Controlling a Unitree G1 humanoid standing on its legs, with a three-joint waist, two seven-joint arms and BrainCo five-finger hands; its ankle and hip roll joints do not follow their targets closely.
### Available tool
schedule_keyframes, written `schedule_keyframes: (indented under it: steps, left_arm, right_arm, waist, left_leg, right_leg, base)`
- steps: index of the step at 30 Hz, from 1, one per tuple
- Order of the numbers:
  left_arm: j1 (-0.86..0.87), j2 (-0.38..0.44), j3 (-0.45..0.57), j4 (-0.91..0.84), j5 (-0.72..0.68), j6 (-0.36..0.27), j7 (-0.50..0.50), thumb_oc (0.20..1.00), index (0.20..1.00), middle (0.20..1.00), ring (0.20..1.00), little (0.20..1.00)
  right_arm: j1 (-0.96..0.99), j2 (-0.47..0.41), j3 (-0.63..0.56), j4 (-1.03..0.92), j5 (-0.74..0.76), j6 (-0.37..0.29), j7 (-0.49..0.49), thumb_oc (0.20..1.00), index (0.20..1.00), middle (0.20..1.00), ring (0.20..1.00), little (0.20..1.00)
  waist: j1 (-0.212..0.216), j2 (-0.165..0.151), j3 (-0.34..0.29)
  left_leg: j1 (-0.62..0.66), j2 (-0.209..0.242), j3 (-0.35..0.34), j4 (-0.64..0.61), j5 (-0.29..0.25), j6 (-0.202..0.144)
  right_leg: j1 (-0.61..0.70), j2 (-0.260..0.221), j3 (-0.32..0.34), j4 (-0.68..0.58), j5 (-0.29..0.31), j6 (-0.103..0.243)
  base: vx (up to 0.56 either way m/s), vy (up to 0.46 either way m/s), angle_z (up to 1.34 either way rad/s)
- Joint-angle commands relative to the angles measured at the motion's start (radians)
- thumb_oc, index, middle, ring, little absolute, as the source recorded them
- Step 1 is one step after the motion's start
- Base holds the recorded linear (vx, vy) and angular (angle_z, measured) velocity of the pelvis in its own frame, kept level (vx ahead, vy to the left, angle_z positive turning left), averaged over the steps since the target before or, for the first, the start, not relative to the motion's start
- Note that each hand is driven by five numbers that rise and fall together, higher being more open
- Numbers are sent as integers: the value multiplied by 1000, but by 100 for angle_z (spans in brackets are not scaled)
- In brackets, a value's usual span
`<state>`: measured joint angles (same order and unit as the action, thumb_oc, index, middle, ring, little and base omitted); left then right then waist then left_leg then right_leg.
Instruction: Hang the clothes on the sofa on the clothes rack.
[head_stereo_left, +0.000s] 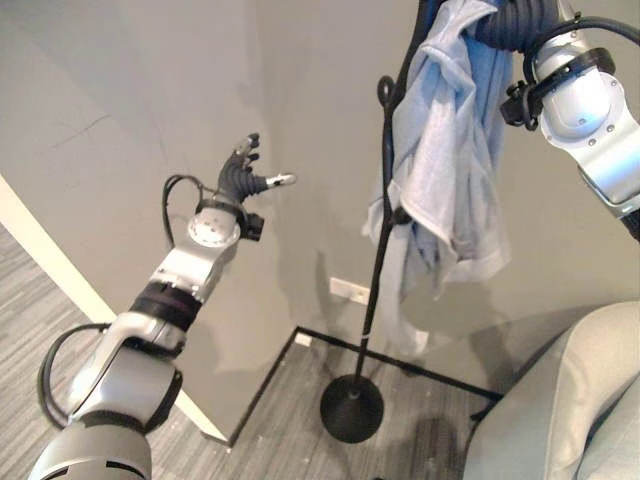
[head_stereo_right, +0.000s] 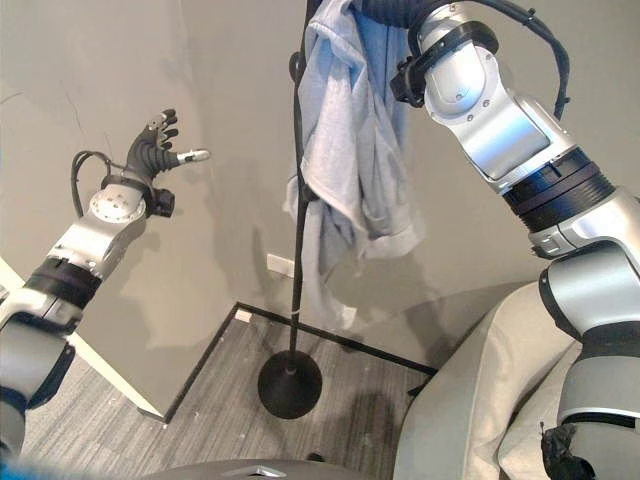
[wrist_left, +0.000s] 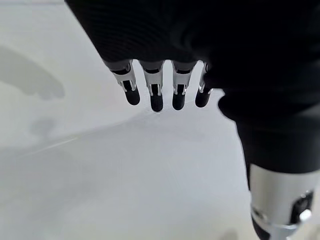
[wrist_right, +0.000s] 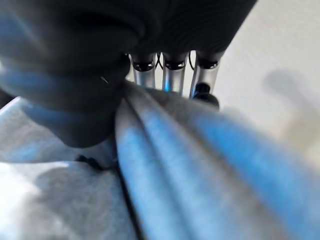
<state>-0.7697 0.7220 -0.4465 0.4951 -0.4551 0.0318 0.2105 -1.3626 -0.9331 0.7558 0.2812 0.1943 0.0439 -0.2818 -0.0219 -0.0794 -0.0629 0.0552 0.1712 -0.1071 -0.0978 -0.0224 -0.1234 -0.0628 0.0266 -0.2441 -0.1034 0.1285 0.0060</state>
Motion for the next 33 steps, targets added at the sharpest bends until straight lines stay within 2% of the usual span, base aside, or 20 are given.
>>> schedule_keyframes:
  steps: [1, 9, 15, 19, 24, 33]
  left_arm:
    - [-31, 69, 37, -36, 48, -70, 4, 1000, 1000, 1000, 1000, 1000]
    - [130, 75, 137, -163, 118, -80, -6, 1000, 1000, 1000, 1000, 1000]
    - [295, 43, 249, -298, 151, -86, -10, 1000, 1000, 1000, 1000, 1000]
    - [402, -9, 325, -373, 187, -97, -5, 1000, 1000, 1000, 1000, 1000]
    - [448, -54, 375, -414, 221, -113, 13, 1000, 1000, 1000, 1000, 1000]
    - [454, -81, 387, -441, 245, -134, 19, 1000, 1000, 1000, 1000, 1000]
  right_arm:
    - [-114, -30, -93, 18, -40, -38, -92, 200, 200, 200, 200, 200]
    - [-85, -63, -144, -12, -109, -17, -88, 200, 200, 200, 200, 200]
    - [68, -128, -275, -170, -158, -27, -78, 200, 200, 200, 200, 200]
    - [187, -165, -392, -249, -203, -37, -83, 200, 200, 200, 200, 200]
    - [207, -144, -409, -260, -211, -46, -70, 200, 200, 200, 200, 200]
    - [218, -108, -442, -327, -200, -77, -68, 200, 200, 200, 200, 200]
  waist:
    - [24, -56, -16]
    - [17, -42, -15]
    - [5, -30, -15]
    - [-2, -25, -18]
    - [-6, -19, -16]
    - [-12, -14, -11]
  left_leg:
    - [81, -18, 75, 11, -80, 25]
    - [95, -29, 85, 11, -91, 35]
    - [106, -35, 95, 11, -103, 43]
    - [115, -37, 101, 11, -114, 48]
    - [127, -45, 114, 11, -118, 55]
    - [128, -60, 122, 11, -118, 63]
  right_leg:
    - [56, -58, 33, 16, -151, 74]
    - [67, -64, 44, 16, -143, 75]
    - [71, -66, 59, 16, -140, 78]
    - [76, -66, 70, 16, -144, 78]
    - [81, -70, 83, 16, -140, 78]
    - [81, -80, 94, 17, -128, 83]
  base:
    - [-19, 18, 3]
    - [-10, 19, -1]
    - [-8, 15, -2]
    - [0, 0, 0]
    - [-28, 27, -12]
    - [-32, 22, -2]
